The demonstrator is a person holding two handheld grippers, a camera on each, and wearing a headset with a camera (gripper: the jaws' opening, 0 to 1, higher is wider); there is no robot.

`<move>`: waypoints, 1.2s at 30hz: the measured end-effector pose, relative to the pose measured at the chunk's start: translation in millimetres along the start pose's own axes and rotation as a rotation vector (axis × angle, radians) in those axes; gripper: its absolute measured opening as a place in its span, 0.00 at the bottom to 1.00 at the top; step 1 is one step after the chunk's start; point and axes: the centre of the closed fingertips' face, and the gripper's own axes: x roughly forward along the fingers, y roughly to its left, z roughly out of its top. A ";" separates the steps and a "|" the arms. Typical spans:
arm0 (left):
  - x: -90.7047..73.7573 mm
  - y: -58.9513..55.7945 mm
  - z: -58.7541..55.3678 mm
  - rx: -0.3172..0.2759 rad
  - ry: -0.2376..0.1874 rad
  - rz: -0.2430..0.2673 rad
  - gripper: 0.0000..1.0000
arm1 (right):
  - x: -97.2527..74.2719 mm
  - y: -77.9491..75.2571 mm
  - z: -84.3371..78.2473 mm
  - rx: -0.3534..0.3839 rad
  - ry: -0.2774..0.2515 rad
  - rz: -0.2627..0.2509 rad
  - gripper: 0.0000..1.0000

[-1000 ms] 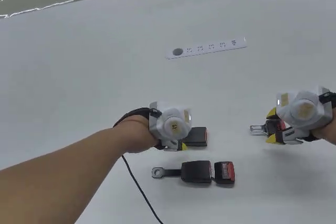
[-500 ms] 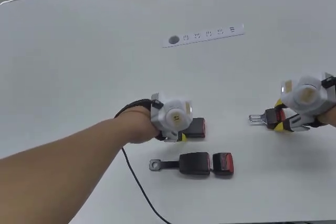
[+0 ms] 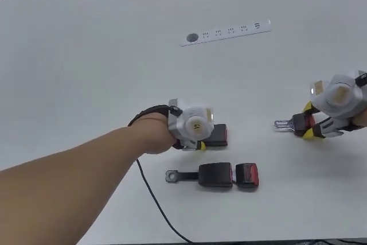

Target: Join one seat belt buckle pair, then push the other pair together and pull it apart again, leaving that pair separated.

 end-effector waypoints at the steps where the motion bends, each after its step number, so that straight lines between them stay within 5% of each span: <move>1: -0.1 0.0 -0.1 -0.002 -0.001 0.001 0.32 | 0.6 0.7 1.6 -0.002 0.001 -0.002 0.35; 12: 0.5 0.2 -0.3 -0.021 0.005 -0.005 0.32 | 6.5 5.1 16.1 -0.033 -0.006 -0.007 0.35; 16: 0.5 0.2 -0.6 -0.025 0.000 -0.004 0.32 | 13.4 8.1 30.1 0.002 -0.031 -0.006 0.35; 22: 0.6 0.8 -0.5 -0.026 -0.011 0.001 0.32 | 22.8 15.5 52.6 -0.058 -0.041 0.007 0.35; 36: 2.0 0.7 -0.6 -0.030 -0.006 -0.005 0.32 | 45.5 18.5 93.4 -0.060 -0.082 0.019 0.36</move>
